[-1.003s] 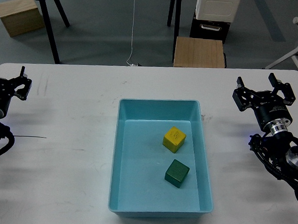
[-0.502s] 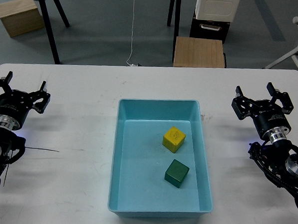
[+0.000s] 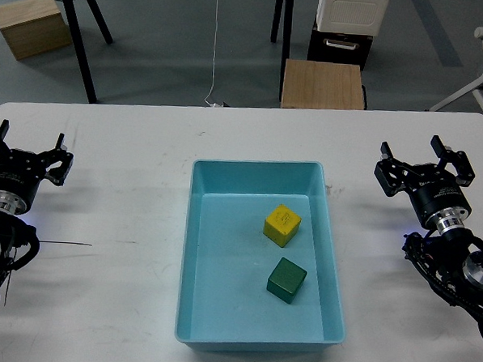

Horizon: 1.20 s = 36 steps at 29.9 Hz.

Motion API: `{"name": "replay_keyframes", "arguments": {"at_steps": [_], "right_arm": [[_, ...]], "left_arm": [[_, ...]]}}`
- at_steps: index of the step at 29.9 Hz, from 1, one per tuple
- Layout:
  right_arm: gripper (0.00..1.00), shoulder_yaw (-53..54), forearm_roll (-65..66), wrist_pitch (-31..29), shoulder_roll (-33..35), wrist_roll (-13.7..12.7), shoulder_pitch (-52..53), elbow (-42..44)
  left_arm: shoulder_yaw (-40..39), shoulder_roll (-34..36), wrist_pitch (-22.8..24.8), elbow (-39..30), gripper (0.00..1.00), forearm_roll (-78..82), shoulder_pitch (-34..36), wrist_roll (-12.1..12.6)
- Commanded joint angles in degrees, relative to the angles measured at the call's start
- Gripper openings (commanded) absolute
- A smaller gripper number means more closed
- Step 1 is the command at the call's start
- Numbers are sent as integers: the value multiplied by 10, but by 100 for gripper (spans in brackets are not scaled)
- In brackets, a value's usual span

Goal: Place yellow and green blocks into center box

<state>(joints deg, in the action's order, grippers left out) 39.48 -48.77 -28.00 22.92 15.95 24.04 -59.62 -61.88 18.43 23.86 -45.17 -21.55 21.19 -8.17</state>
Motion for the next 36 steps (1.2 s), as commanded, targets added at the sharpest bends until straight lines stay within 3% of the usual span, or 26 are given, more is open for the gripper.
{"name": "replay_keyframes", "arguments": {"at_steps": [1, 21, 36], "right_arm": [[99, 0, 1, 0, 1, 6, -1, 0], [99, 10, 11, 0, 1, 6, -15, 2], [99, 10, 11, 0, 1, 6, -15, 1]], "left_arm": [[2, 1, -7, -1, 100, -1, 0, 2], [-5, -5, -27, -2, 100, -16, 5, 6], [-7, -4, -10, -2, 100, -30, 2, -3]]}}
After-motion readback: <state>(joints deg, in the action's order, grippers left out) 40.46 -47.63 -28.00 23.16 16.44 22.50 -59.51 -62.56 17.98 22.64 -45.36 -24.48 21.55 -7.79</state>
